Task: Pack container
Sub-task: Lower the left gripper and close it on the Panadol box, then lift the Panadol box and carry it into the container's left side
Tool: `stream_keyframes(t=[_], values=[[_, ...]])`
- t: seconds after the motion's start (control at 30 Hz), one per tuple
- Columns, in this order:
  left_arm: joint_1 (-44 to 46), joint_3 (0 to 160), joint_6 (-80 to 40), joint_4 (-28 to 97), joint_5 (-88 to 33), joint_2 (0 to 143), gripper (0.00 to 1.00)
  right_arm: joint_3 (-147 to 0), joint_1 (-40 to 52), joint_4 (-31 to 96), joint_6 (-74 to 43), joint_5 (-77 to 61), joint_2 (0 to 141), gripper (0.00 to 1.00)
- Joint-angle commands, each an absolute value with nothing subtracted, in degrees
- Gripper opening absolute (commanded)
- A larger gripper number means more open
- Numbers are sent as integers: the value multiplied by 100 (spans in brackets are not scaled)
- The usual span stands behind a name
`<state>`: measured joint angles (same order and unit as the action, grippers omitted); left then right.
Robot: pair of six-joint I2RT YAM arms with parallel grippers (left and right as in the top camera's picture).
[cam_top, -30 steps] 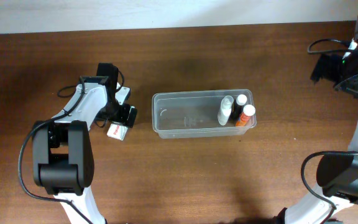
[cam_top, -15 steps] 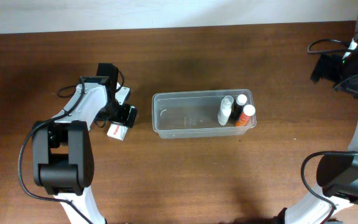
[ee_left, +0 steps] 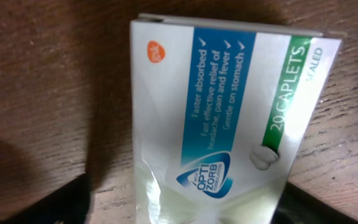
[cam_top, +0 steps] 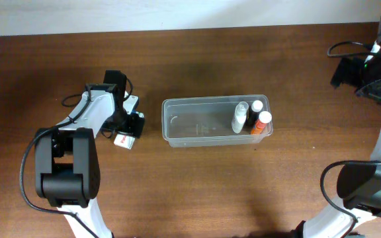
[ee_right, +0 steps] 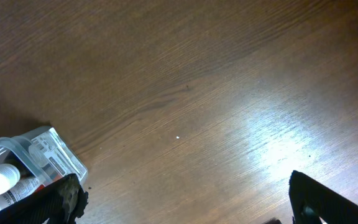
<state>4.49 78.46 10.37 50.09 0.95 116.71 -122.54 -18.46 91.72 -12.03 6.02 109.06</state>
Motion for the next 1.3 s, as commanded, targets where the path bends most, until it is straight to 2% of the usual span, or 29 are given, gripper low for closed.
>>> stream_keyframes(t=[0.0, 0.1, 0.33, 0.47, 0.73, 1.0, 1.27], values=[[451, 7802, 987, 4969, 128, 11743, 72, -12223, -1844, 9168, -1251, 670, 10938, 98], [451, 7802, 987, 4969, 128, 11743, 61, -12223, -1844, 9168, -1251, 672, 10938, 98], [451, 7819, 987, 4969, 128, 11743, 60, -12223, -1844, 9168, -1251, 672, 10938, 98], [451, 7985, 987, 5026, -19, 11740, 53, -12223, -1844, 9168, -1251, 672, 10938, 98], [451, 8591, 967, 5483, -263, 11740, 50, -12223, -1844, 9168, -1251, 672, 10938, 98], [475, 10248, 967, 6740, -438, 11740, 50, -12223, -1844, 9168, -1251, 672, 10938, 98], [1175, 11867, 1511, 7802, -475, 11740, 49, -12223, -1844, 9168, -1251, 672, 10938, 98]])
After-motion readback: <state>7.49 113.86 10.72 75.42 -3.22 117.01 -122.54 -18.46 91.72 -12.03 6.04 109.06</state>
